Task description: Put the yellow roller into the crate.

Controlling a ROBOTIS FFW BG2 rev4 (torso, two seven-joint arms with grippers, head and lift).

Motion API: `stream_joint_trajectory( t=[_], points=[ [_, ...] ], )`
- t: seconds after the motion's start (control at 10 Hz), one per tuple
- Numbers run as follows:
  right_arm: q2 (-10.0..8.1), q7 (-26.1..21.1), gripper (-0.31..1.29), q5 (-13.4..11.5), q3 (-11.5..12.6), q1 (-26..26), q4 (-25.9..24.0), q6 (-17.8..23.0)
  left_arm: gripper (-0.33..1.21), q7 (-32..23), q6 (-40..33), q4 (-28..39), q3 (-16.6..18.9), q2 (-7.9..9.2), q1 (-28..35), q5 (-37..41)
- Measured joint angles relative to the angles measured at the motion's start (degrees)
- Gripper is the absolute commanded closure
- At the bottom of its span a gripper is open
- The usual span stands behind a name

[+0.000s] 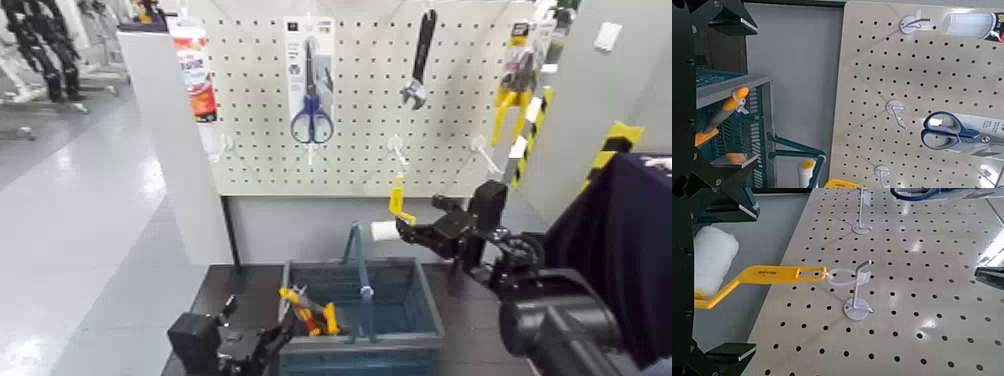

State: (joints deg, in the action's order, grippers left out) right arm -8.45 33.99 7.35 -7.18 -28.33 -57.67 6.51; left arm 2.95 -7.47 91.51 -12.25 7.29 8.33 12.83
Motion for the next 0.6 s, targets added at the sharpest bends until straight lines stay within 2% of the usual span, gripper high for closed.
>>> stream_joint_trajectory(
  t=[0.6],
  points=[
    [1.78, 1.48, 0.14, 0.22, -1.33, -6.33, 9.88, 4.01, 0.17, 0.03, -0.19, -0.38, -0.54, 0.09, -0.60, 0.00]
  ],
)
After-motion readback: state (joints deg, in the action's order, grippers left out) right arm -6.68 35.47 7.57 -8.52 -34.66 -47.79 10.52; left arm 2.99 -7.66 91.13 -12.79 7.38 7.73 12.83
